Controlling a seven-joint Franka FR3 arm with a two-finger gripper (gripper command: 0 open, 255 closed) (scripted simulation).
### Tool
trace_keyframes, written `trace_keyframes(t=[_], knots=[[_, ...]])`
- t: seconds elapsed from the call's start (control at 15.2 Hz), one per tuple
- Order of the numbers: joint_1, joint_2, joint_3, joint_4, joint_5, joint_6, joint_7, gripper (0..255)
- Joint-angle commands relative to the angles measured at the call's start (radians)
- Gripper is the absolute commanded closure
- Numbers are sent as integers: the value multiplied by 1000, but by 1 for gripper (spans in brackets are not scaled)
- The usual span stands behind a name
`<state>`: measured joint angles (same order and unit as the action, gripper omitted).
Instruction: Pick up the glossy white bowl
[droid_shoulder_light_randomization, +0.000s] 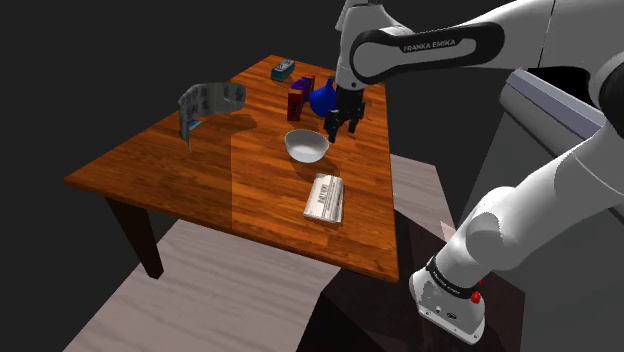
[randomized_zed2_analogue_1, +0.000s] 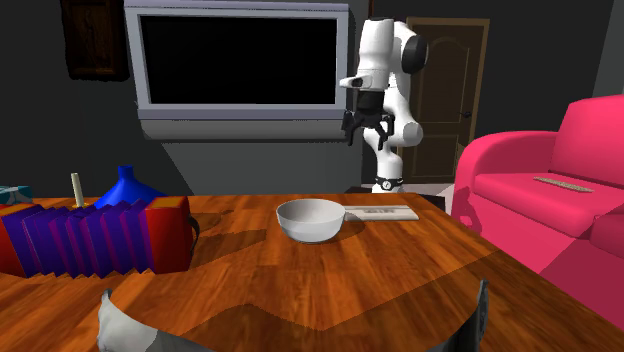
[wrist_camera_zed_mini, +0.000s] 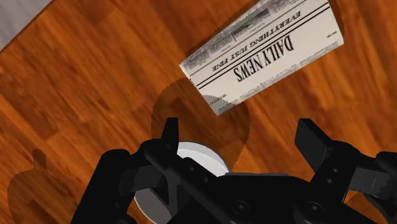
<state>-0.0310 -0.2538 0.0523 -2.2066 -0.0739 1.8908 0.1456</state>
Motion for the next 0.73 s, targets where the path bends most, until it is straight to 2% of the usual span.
trace_keyframes(t=[0.0,0.66], knots=[[-3,80,1,53,-6,26,8,0],[1,481,4,398,-40,76,52,0]])
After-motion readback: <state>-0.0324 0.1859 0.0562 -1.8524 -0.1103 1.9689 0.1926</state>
